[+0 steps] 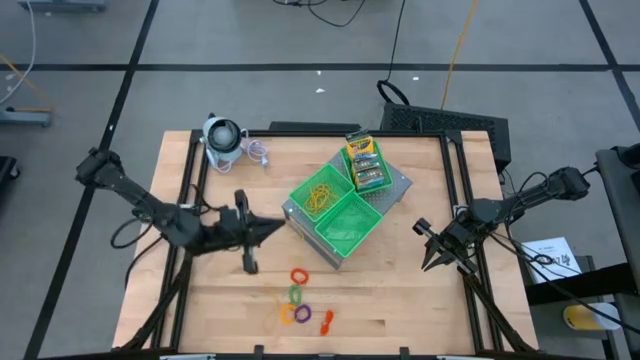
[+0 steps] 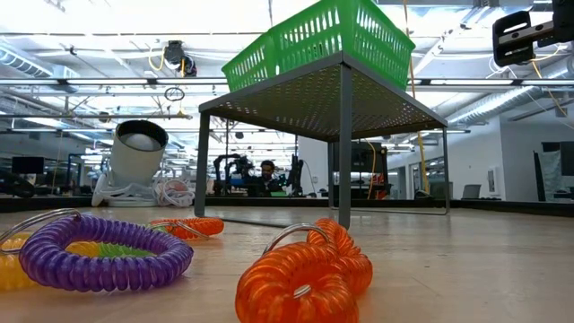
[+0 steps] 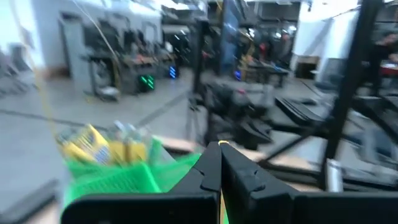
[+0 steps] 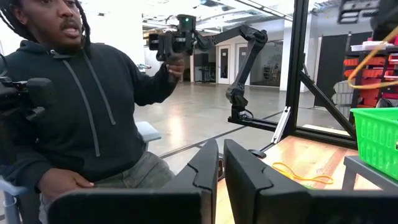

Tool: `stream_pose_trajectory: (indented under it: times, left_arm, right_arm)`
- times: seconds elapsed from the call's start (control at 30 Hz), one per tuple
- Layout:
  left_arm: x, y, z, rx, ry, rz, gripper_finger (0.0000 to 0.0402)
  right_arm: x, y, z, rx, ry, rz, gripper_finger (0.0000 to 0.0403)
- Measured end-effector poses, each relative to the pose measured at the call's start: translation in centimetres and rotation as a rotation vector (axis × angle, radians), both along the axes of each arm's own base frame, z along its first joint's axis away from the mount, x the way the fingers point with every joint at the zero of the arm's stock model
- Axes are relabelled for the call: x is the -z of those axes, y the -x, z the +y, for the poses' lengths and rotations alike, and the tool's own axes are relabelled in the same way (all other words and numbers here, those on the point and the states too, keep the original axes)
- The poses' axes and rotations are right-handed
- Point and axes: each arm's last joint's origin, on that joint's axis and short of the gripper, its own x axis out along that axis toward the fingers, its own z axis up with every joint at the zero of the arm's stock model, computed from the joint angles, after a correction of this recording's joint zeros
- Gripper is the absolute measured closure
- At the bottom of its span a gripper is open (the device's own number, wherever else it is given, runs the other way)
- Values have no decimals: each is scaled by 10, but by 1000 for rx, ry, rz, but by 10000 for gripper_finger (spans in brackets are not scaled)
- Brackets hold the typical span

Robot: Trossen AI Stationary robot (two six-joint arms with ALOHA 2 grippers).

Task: Pick & Place Office Desk Supplies
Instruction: Put the yellow rubber band into the top left green bin on the shelf

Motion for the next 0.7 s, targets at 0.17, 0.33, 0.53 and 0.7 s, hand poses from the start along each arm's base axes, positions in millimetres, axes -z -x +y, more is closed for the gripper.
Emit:
stream_pose_trajectory:
  times: [0.17, 0.33, 0.53, 0.7]
  left_arm:
    - [-9, -9, 23, -103, -81, -57, 401]
    - [-10, -20, 52, -171, -84, -72, 401]
    - [0, -39, 81, -161, -47, -60, 401]
    - [16, -56, 95, -152, -12, -4, 401]
  right_arm:
    - [0, 0, 0, 0, 0, 0, 383]
    - [0, 0, 0, 0, 0, 0, 383]
    - [0, 0, 0, 0, 0, 0, 383]
    - [0, 0, 0, 0, 0, 0, 383]
